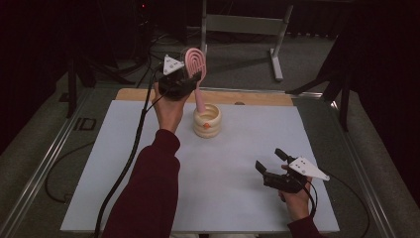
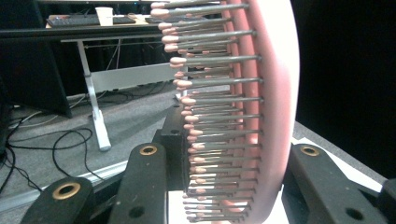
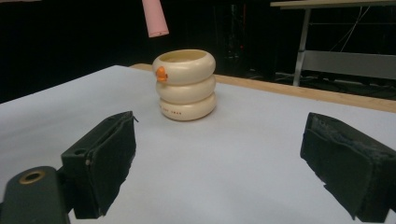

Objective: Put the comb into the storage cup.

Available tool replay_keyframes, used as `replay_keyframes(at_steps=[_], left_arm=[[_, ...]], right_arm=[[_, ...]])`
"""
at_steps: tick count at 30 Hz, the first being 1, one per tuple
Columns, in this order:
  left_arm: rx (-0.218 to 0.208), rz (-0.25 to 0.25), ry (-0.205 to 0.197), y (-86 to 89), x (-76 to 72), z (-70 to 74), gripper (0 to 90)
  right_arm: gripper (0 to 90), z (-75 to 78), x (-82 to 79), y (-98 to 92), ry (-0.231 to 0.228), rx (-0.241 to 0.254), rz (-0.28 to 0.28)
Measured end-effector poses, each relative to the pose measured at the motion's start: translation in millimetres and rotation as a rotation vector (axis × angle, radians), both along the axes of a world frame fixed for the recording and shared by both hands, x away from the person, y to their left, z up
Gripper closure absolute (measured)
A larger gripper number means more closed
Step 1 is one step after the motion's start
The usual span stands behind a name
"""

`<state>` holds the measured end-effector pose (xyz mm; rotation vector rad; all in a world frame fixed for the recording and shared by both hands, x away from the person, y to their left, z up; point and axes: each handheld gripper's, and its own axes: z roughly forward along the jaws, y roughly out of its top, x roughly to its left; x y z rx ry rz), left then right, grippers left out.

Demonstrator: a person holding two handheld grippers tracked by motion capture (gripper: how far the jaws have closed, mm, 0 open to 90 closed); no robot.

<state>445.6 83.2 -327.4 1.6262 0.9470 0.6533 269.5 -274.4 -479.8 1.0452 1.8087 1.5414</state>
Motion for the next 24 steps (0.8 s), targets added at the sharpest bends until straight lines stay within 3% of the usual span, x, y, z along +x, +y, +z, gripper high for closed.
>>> replay_keyframes(at_steps=[24], left_arm=[[-0.015, 0.005, 0.018, -9.0, 6.9, -10.2, 63.9]], right_arm=[[10.4, -3.1, 1.3, -0.5, 0.012, -0.001, 0.000]])
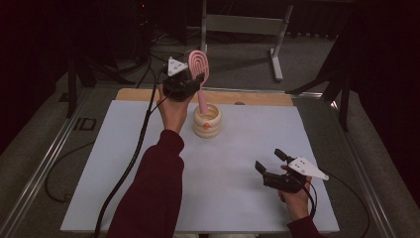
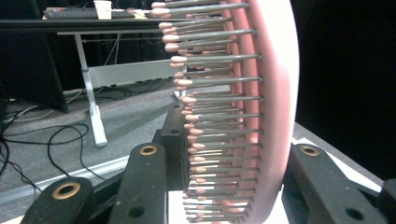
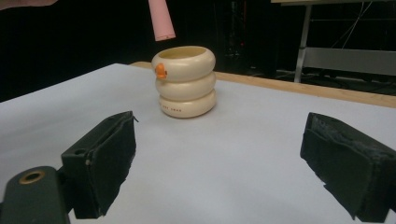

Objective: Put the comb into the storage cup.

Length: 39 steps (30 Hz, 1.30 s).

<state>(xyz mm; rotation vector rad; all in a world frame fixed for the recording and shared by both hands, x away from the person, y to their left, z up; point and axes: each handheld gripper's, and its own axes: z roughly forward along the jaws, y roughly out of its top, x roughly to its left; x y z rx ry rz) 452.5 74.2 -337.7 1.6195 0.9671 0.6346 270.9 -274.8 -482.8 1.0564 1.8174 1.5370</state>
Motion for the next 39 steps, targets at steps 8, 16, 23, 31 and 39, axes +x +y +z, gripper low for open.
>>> replay_keyframes(at_steps=[8, 16, 23, 31, 39], left_arm=[[0.006, 0.004, 0.005, -4.8, 1.4, -4.8, 63.9], [-0.009, 0.005, 0.008, -9.3, 2.7, -10.0, 63.8], [-0.009, 0.010, 0.007, -11.8, 3.6, -12.8, 63.8], [-0.012, 0.016, 0.006, -14.3, 4.0, -16.2, 63.8], [-0.016, 0.022, 0.007, -17.6, 4.9, -19.2, 63.8]], right_arm=[[10.4, -0.2, -0.3, 1.1, 0.000, 0.001, 0.005], [10.4, 0.1, -0.8, 1.6, 0.001, 0.001, 0.006], [10.4, 0.1, -1.0, 1.7, -0.001, 0.002, 0.007], [10.4, -0.3, -0.7, 2.1, 0.001, 0.004, 0.006], [10.4, -0.5, -0.9, 3.1, 0.000, 0.006, 0.008]])
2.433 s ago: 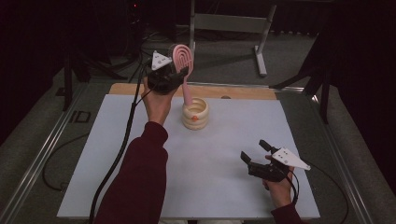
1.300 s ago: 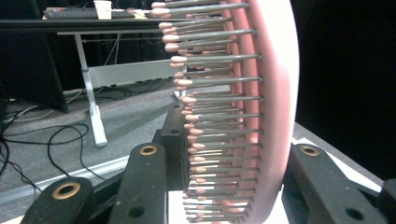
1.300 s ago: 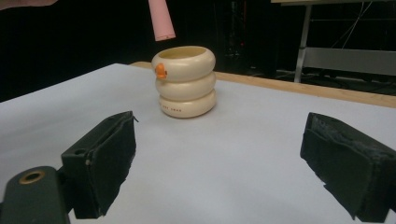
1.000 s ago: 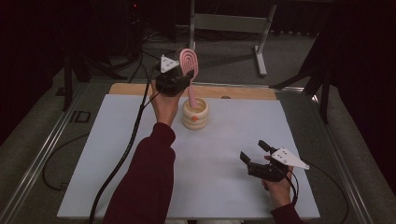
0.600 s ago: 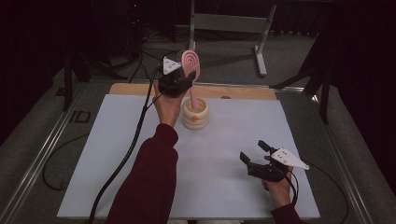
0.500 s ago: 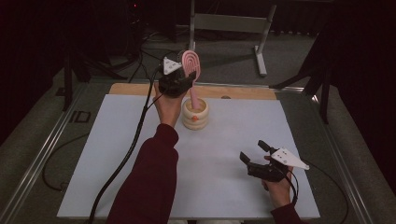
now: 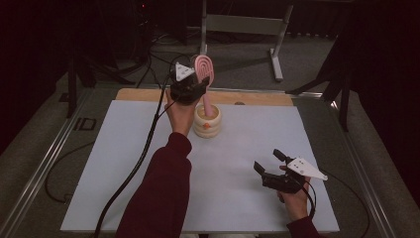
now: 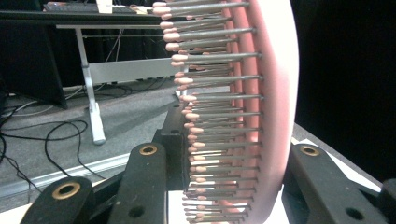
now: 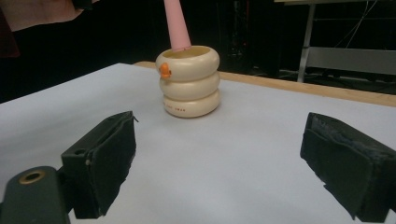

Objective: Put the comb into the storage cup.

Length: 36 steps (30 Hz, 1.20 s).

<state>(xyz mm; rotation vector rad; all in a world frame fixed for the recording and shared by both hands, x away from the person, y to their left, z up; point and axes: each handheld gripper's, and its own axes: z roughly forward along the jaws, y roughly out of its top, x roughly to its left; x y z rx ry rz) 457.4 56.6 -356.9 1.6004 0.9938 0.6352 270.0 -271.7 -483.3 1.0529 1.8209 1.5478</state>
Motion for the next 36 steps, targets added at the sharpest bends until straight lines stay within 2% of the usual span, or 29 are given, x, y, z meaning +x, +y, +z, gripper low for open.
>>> replay_keyframes(at_steps=[19, 36], left_arm=[[0.009, 0.002, 0.022, -9.1, 3.4, -11.5, 63.8], [0.020, 0.012, 0.045, -17.2, 6.0, -28.0, 63.8]], right_arm=[[10.4, -0.4, -0.4, 2.0, 0.005, 0.005, 0.004], [10.4, -1.7, -0.5, 3.4, 0.008, 0.003, 0.012]])
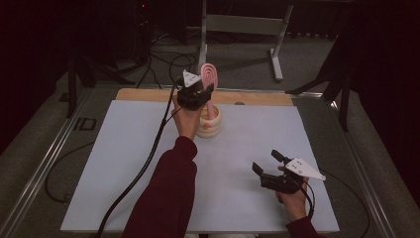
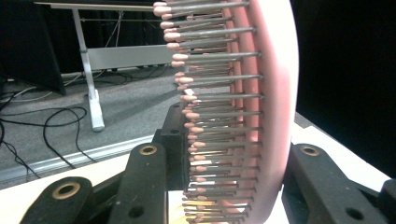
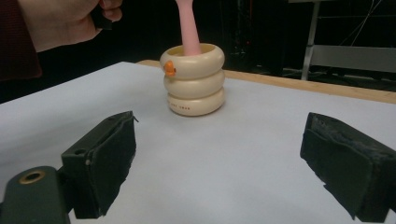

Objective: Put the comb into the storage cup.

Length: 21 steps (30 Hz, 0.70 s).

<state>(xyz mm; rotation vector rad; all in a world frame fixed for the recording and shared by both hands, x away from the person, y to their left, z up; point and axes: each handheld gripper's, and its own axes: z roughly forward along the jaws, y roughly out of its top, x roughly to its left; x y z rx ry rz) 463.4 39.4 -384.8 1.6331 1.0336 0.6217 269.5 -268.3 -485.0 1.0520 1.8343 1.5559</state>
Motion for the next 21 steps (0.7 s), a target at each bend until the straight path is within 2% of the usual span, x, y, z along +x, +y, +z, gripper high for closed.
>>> replay_keyframes(at_steps=[21], left_arm=[[0.003, 0.007, 0.019, -8.3, 0.4, -13.1, 63.8]], right_arm=[[10.4, 0.0, -0.1, -0.5, 0.002, 0.002, -0.001]])
